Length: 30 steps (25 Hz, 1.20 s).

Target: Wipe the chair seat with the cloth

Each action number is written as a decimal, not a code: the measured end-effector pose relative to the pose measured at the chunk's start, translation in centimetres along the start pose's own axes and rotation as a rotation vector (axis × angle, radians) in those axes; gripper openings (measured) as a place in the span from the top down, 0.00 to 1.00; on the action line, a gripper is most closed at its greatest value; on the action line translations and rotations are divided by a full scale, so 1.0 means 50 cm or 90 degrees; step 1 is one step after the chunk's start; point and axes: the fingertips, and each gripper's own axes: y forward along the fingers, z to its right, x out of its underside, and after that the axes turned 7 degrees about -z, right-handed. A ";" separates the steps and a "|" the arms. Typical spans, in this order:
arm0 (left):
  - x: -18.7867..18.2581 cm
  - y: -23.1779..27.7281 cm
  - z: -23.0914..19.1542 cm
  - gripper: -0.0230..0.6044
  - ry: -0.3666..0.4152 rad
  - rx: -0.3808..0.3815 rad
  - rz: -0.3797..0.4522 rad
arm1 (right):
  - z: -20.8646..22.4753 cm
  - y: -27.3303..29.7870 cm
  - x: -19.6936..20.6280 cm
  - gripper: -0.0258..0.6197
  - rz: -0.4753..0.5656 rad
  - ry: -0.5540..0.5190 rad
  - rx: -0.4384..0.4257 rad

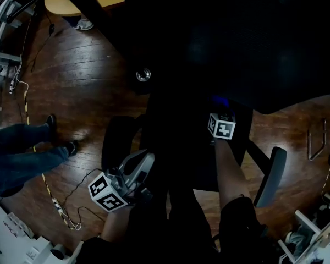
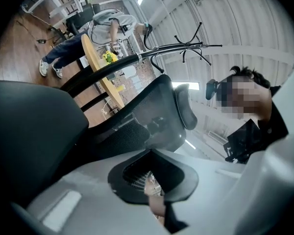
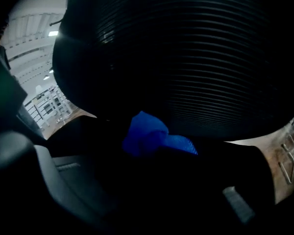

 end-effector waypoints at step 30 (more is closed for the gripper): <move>-0.008 -0.004 0.037 0.98 -0.006 0.010 0.028 | -0.259 -0.048 -0.038 0.86 0.066 0.025 -0.198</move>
